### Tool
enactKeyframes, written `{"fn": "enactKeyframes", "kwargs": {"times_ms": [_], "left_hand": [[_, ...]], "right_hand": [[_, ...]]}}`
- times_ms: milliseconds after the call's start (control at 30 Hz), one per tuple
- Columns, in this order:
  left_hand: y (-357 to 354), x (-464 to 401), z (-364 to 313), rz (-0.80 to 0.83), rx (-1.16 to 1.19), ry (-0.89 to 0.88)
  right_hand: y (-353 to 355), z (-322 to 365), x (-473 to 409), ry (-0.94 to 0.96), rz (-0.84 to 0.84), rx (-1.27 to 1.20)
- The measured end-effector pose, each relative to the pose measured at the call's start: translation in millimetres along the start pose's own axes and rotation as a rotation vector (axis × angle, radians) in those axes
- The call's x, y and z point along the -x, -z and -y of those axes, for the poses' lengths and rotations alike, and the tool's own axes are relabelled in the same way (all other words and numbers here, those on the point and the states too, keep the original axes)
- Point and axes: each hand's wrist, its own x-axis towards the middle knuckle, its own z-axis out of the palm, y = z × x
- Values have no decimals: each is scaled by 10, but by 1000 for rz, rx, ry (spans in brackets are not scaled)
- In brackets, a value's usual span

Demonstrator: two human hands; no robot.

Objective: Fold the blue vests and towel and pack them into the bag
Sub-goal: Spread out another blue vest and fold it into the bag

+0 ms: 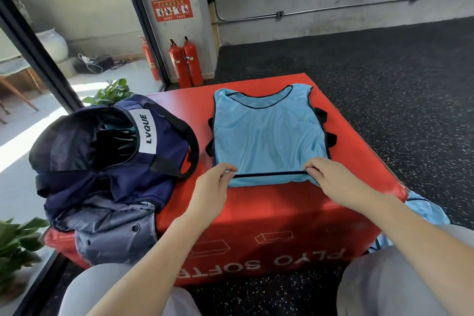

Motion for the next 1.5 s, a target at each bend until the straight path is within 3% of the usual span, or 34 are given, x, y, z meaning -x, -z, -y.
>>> {"fn": "enactKeyframes", "kwargs": {"times_ms": [167,267,433,633,767,867,1000,1100,1167,1367,1433,1500], "left_hand": [[122,-20,-37,64,5,-17],[184,55,9,188,0,38],[358,115,151,364,-184,32],[589,-167,120,170,-251,-21],[794,-699,-107,108,-296,-41],[911,-1209,-364,19,-249,-39],[1029,-1726,-665,-200,-202,-57],[953,-1740,-690,-272,-160,-105],[781,-1597,-518,-207,-172,-151],[199,-1073,431,233,-461,-122],[79,-944,652,265,-479,-98],[-7,-880,814,209,-475,-84]], "right_hand": [[136,25,76,-59,7,-78],[239,-6,203,-60,137,-134],[368,-128,290,-115,154,-161],[566,-372,42,-145,-137,-36],[932,-383,-352,-226,-178,126],[1220,-279,-736,-213,-269,56],[1452,-89,-1090,-136,-570,-159],[1315,-114,-1116,-38,-703,-94],[1074,-279,-1065,-22,-643,-61],[195,-1015,-635,-141,-69,135],[104,-1154,-646,-158,-34,162],[65,-1277,-739,-136,-121,199]]}}
